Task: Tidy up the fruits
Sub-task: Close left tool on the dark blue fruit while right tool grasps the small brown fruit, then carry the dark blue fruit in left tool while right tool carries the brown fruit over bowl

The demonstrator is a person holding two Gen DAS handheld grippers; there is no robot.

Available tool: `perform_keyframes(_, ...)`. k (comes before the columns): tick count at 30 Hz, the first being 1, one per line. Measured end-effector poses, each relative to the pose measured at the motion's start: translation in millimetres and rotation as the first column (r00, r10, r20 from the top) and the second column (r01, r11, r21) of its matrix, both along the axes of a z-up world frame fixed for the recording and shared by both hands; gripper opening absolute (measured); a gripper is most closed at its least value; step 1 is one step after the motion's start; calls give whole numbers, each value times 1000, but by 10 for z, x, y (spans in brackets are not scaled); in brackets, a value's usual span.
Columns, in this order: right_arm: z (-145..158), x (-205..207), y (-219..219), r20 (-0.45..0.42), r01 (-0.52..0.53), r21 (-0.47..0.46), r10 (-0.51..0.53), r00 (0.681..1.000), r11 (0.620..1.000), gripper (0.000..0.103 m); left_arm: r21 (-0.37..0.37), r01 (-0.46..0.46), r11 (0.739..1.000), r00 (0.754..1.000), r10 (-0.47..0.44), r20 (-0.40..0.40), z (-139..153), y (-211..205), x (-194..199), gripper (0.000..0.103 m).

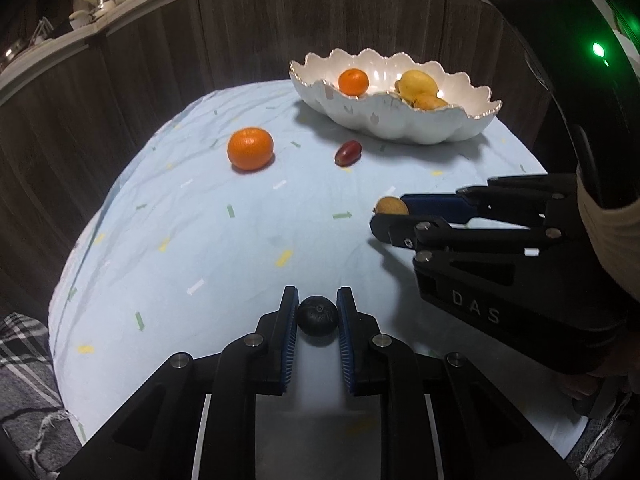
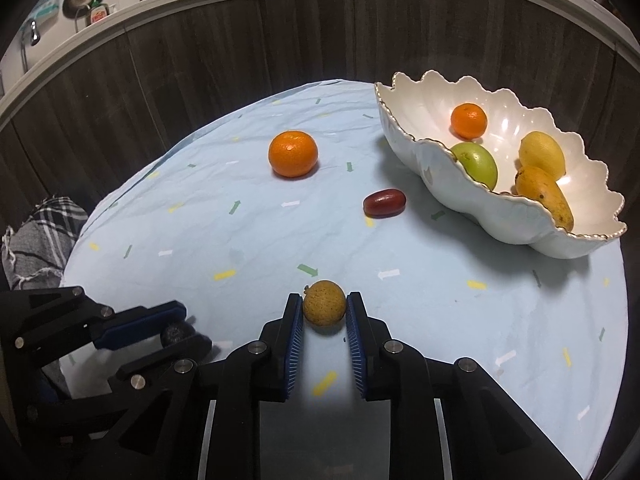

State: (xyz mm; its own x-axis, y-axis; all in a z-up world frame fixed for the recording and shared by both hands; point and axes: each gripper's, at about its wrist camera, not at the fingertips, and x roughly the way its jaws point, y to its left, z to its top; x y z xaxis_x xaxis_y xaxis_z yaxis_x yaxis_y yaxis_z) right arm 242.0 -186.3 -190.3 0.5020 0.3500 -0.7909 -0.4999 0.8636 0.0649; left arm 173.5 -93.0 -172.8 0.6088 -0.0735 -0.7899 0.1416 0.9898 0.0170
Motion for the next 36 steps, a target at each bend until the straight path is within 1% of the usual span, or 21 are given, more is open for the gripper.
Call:
perform_keyframes(8, 141, -52, -82, 17, 55, 18, -56, 998, 998, 23, 5, -9, 1000, 1000, 9, 19, 118, 50, 67, 20)
perform_keyframes(15, 264, -106, -164, 21, 110, 44, -111, 994, 993, 23, 7, 17, 1000, 1000, -17, 23, 227, 26, 77, 20)
perform_keyframes(25, 529, -176, -212, 62, 173, 65, -177, 982, 983, 23, -4, 13, 1000, 999, -13, 49, 444, 61, 166, 20)
perform_keyframes(36, 787, -126, -334, 110, 239, 36, -242, 964, 970, 23, -15, 33, 999, 997, -32, 70, 662, 38, 358, 20)
